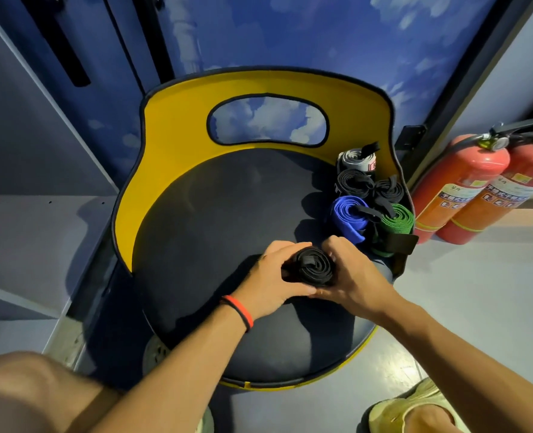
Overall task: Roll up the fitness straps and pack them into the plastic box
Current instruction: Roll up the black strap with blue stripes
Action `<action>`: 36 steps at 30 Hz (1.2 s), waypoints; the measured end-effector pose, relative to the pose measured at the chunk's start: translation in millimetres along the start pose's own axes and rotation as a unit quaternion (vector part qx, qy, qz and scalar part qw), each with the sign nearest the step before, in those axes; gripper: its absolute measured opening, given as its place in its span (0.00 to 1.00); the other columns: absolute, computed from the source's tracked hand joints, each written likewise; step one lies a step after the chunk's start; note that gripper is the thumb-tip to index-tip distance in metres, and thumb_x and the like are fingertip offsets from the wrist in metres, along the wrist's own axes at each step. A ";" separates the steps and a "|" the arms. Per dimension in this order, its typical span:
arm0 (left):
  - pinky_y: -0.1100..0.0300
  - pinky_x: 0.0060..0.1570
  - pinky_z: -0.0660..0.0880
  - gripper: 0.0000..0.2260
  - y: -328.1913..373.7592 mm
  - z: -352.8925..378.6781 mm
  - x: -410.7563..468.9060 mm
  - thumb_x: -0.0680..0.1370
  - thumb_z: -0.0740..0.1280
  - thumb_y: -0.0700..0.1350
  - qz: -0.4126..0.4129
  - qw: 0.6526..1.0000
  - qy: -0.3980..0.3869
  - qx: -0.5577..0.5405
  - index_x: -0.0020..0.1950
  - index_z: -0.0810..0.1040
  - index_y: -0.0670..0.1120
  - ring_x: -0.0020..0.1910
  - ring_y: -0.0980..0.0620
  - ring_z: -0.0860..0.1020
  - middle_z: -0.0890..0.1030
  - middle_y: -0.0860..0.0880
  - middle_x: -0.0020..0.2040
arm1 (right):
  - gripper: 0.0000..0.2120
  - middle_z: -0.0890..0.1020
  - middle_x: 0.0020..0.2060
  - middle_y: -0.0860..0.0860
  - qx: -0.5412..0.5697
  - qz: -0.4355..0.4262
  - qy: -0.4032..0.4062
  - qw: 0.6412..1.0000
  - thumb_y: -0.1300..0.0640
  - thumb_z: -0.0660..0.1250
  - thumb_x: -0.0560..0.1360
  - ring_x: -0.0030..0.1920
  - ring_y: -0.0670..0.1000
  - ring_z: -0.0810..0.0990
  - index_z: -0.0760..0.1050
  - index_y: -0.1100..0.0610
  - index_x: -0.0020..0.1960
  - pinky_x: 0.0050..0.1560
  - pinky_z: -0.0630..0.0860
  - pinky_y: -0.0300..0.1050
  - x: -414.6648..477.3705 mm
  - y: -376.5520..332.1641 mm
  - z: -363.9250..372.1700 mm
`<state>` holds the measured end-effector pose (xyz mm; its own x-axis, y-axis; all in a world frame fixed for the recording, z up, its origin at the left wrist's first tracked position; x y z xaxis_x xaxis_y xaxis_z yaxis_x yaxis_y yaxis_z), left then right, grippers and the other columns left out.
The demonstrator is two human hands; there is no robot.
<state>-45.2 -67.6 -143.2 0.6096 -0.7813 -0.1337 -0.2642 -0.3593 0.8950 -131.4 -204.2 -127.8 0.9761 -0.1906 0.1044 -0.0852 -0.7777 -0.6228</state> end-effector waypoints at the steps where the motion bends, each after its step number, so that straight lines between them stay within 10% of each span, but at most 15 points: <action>1: 0.72 0.60 0.70 0.32 3.2 7.6 -0.3 0.69 0.81 0.42 -0.002 0.999 0.020 -0.032 0.70 0.74 0.56 0.61 0.63 0.74 0.73 0.55 0.62 | 0.29 0.72 0.45 0.44 0.013 0.018 0.024 0.999 0.38 0.81 0.64 0.45 0.44 0.72 0.67 0.48 0.52 0.41 0.69 0.37 -9.1 5.0 -6.7; 7: 0.64 0.56 0.78 0.15 20.8 60.8 7.6 0.71 0.77 0.36 -0.036 0.980 0.078 -0.180 0.53 0.78 0.48 0.53 0.60 0.82 0.83 0.52 0.51 | 0.28 0.77 0.47 0.43 0.027 0.133 0.141 0.981 0.45 0.83 0.64 0.46 0.44 0.76 0.66 0.41 0.51 0.39 0.71 0.41 -61.2 43.0 -45.6; 13: 0.63 0.56 0.79 0.18 40.9 93.0 17.0 0.76 0.74 0.37 -0.052 0.976 0.071 -0.201 0.63 0.79 0.48 0.58 0.55 0.81 0.83 0.48 0.58 | 0.26 0.76 0.50 0.47 0.028 0.179 0.243 0.953 0.51 0.81 0.68 0.48 0.49 0.77 0.67 0.43 0.56 0.42 0.76 0.43 -75.4 55.7 -54.3; 28: 0.54 0.63 0.78 0.27 30.4 76.8 8.2 0.76 0.74 0.43 -0.082 0.985 0.045 -0.146 0.74 0.71 0.53 0.63 0.57 0.78 0.78 0.53 0.66 | 0.29 0.78 0.55 0.46 0.025 0.209 0.187 0.959 0.37 0.77 0.69 0.46 0.45 0.78 0.70 0.47 0.63 0.40 0.78 0.39 -75.5 45.7 -39.5; 36: 0.57 0.58 0.79 0.26 29.6 63.3 -1.3 0.76 0.74 0.41 -0.088 0.982 0.053 -0.159 0.72 0.72 0.53 0.62 0.55 0.78 0.77 0.54 0.65 | 0.28 0.71 0.52 0.44 0.004 0.195 0.214 0.957 0.47 0.79 0.69 0.49 0.45 0.73 0.68 0.49 0.62 0.44 0.70 0.33 -88.0 29.2 -52.8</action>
<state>-101.1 -109.5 -143.5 0.7033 -0.6582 -0.2687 0.0889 -0.2936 0.9518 -230.3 -241.8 -114.2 0.6981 -0.6955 0.1702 -0.4238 -0.5930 -0.6846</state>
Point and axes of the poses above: each hand's wrist, its own x-axis towards the middle knuckle, its own z-axis out of the palm, y = z × x, the point moved 7 cm from there along x, towards the middle knuckle
